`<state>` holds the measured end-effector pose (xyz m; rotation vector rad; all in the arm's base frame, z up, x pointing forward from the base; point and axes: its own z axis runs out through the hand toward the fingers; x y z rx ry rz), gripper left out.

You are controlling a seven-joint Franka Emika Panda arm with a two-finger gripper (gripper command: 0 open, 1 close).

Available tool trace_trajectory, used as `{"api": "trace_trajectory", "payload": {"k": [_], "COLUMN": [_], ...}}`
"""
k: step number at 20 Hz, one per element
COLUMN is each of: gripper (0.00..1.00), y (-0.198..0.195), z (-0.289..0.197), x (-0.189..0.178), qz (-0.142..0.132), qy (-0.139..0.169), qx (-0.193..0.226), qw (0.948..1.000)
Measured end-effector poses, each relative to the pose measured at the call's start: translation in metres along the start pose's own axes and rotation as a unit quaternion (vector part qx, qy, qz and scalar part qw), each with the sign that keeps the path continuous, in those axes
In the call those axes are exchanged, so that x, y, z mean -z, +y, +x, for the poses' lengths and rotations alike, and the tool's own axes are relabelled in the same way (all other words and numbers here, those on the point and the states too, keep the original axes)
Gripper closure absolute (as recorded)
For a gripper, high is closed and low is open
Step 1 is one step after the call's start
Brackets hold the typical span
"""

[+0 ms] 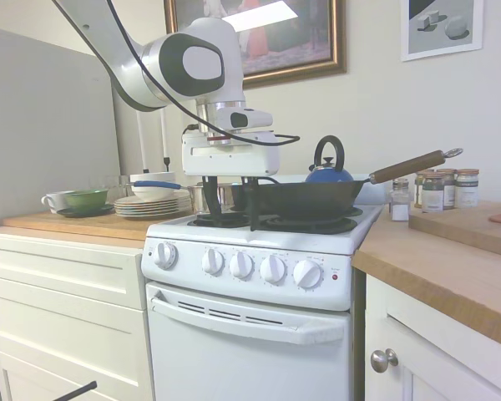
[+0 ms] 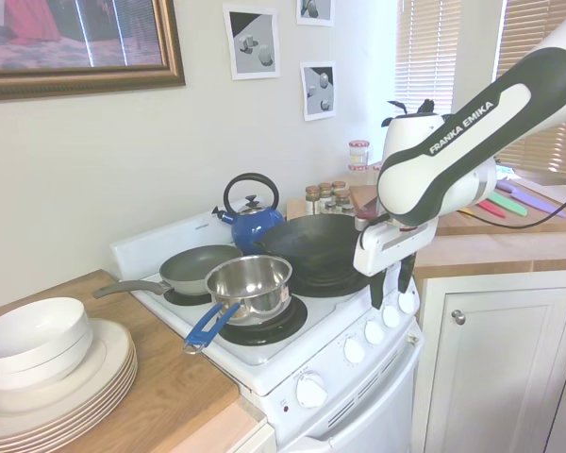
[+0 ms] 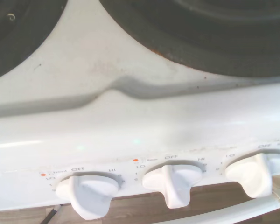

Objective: Turn on the stove on the bottom right

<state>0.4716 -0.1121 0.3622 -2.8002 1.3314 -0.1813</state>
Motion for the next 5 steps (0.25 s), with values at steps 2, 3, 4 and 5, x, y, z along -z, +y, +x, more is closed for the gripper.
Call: {"api": "trace_trajectory", "payload": {"k": [2,3,4,5], "gripper": [0.00,0.00,0.00,0.00], "y": [-0.0001,-0.0003,-0.0004,-0.0004], "z": [-0.0002,-0.0003,-0.0004,-0.0004], "x": [0.0000,0.0001,0.0002,0.0004], "qz": [0.000,0.000,0.000,0.000], "qy": [0.000,0.000,0.000,0.000], "qx": [0.000,0.000,0.001,0.001], "qw": [1.0000,1.0000,1.0000,1.0000]}}
